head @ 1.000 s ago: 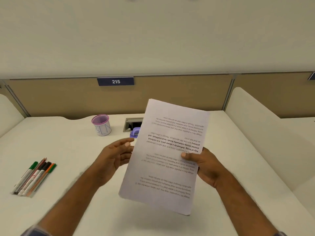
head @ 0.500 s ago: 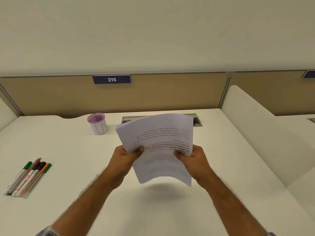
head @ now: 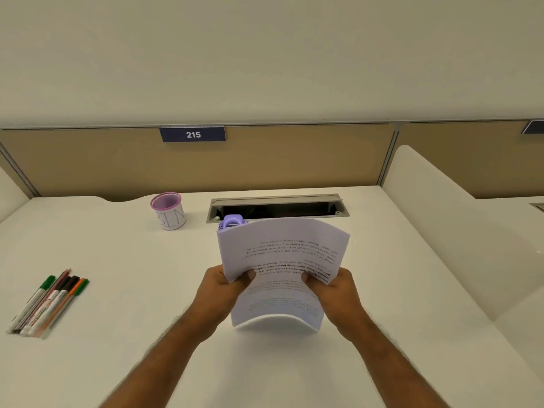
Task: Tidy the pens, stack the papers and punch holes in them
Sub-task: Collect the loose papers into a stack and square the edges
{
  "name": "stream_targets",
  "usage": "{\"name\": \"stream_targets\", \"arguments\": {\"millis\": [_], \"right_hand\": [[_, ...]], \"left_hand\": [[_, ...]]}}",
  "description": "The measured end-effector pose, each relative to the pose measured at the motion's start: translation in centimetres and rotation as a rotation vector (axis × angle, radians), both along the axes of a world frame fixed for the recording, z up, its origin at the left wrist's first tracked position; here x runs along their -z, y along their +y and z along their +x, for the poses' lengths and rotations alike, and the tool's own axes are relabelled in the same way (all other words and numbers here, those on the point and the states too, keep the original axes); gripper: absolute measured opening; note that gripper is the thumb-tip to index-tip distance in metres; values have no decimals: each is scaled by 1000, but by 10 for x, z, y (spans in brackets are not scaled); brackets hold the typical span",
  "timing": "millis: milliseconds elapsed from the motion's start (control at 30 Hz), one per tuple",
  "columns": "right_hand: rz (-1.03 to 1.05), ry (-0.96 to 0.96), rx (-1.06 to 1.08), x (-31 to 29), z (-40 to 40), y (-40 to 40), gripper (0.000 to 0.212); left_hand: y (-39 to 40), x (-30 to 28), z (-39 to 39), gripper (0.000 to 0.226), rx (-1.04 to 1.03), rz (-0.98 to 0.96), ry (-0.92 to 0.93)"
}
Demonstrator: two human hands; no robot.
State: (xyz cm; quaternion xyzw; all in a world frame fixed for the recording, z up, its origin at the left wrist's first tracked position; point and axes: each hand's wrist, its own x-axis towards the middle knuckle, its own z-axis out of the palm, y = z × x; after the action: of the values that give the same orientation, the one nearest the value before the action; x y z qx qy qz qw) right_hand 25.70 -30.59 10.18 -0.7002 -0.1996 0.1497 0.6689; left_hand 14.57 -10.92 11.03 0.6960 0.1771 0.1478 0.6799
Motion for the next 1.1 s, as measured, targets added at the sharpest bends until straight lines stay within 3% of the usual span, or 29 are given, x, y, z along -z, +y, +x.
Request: {"name": "stream_targets", "arguments": {"millis": [400,633,800,867,967,1100], "right_hand": [[-57,67,-32,16,-5,-2,13],[-103,56,-45,23,-7,-4,16],[-36,47,-15,18,3,-9,17],[-17,62,74,19,5,-10,24],[-86,110,197,22,7,-11,53],[86,318,134,20,3,-8,64]], "left_hand": [[-7,15,-8,16,-63,23,57],[-12,23,-11,15,-112,-3,70],[-3,16,-11,20,-154,-128,4],[2,11,-11,29,-160,-238,-41],[8,5,-10,41,-167,-409,-113],[6,0,-5,45,-179,-557,-205]]}}
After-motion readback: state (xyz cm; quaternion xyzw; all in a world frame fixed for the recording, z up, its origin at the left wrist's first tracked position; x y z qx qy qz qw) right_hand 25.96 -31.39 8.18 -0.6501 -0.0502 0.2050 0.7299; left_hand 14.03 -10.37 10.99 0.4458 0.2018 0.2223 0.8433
